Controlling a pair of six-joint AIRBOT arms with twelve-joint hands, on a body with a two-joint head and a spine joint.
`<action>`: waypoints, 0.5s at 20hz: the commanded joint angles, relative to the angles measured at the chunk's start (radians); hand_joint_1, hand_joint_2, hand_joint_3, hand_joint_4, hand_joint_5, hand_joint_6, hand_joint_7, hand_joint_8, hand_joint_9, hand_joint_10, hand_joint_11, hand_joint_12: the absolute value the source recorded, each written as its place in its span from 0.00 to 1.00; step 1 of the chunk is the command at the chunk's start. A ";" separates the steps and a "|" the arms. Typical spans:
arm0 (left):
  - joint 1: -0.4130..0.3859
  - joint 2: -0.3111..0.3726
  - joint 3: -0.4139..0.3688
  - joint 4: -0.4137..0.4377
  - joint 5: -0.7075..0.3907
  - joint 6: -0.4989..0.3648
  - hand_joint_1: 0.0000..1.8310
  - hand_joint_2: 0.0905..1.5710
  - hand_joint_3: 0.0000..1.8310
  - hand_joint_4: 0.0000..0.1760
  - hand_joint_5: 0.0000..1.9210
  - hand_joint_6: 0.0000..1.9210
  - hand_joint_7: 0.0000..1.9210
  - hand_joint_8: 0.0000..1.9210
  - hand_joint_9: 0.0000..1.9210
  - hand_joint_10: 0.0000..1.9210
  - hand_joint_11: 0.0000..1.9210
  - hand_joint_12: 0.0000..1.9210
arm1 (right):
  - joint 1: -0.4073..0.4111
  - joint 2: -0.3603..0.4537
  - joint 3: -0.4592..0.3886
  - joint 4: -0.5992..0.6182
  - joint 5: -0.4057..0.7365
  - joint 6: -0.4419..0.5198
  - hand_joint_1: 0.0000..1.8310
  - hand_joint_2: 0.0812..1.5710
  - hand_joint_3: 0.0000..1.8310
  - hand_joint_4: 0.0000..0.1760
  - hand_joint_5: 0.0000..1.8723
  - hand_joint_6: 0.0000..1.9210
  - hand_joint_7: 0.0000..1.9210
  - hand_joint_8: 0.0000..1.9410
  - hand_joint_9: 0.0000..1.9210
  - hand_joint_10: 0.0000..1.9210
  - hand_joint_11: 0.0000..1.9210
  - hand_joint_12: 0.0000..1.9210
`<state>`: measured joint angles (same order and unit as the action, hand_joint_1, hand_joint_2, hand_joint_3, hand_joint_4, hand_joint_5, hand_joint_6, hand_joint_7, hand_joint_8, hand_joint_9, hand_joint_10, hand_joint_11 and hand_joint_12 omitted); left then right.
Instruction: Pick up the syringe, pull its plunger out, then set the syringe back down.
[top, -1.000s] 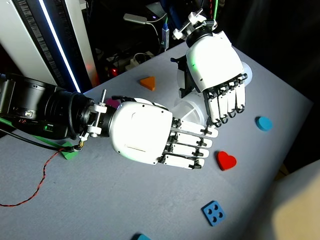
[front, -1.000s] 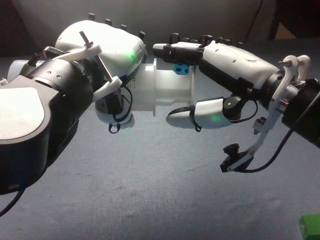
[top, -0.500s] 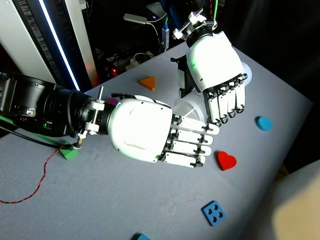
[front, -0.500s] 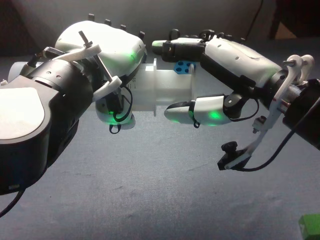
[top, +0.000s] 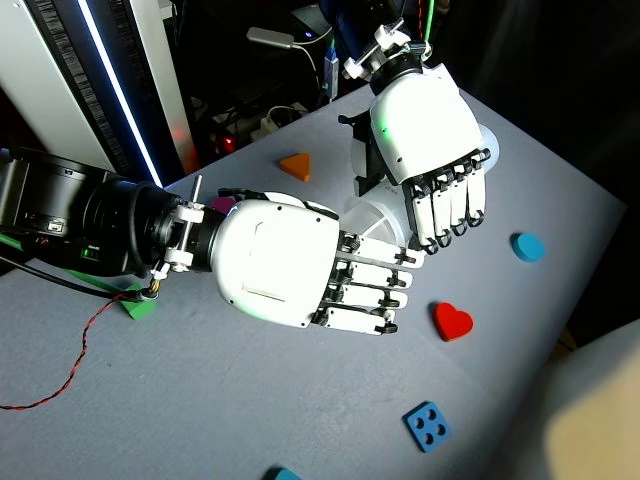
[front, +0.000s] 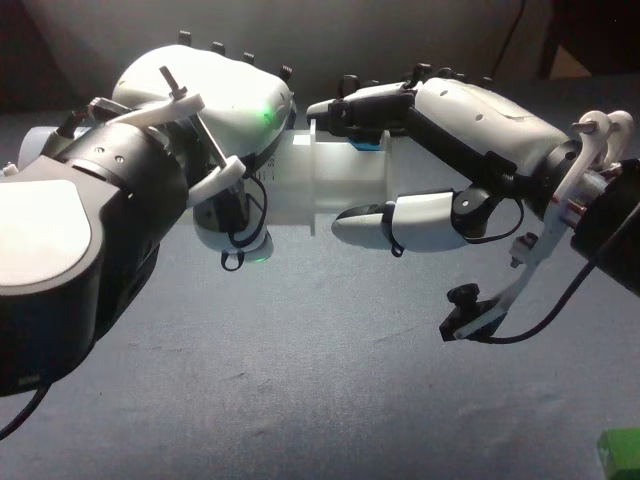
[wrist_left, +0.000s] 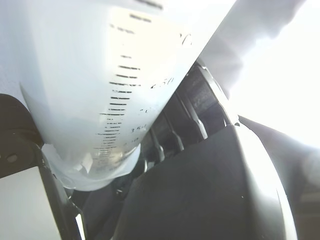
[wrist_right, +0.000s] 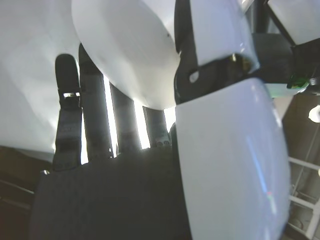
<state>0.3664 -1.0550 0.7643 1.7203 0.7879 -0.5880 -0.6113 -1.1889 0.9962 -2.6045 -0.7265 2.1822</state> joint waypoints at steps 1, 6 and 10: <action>-0.004 0.008 -0.003 0.092 0.039 0.015 0.76 0.69 0.00 0.00 0.45 0.50 0.55 0.47 0.48 0.68 0.40 0.70 | 0.004 0.008 -0.001 -0.035 -0.119 0.012 0.66 0.68 0.00 0.00 0.35 0.01 0.39 0.01 0.39 0.03 0.16 0.53; -0.001 0.008 -0.004 0.094 0.041 0.015 0.75 0.71 0.00 0.00 0.40 0.55 0.52 0.52 0.48 0.70 0.43 0.69 | 0.008 0.014 -0.002 0.030 -0.118 0.027 0.73 0.71 0.00 0.00 0.41 0.48 0.49 0.38 0.50 0.53 0.33 0.60; -0.005 0.009 -0.003 0.094 0.042 0.015 0.75 0.70 0.00 0.00 0.41 0.53 0.52 0.52 0.49 0.69 0.43 0.69 | 0.009 0.026 -0.005 0.055 -0.116 0.037 0.81 0.70 0.00 0.00 0.44 0.49 0.50 0.46 0.49 0.61 0.43 0.85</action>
<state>0.3729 -1.0550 0.7612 1.7176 0.7773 -0.5957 -0.6109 -1.1732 0.9859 -2.5355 -0.7315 2.2108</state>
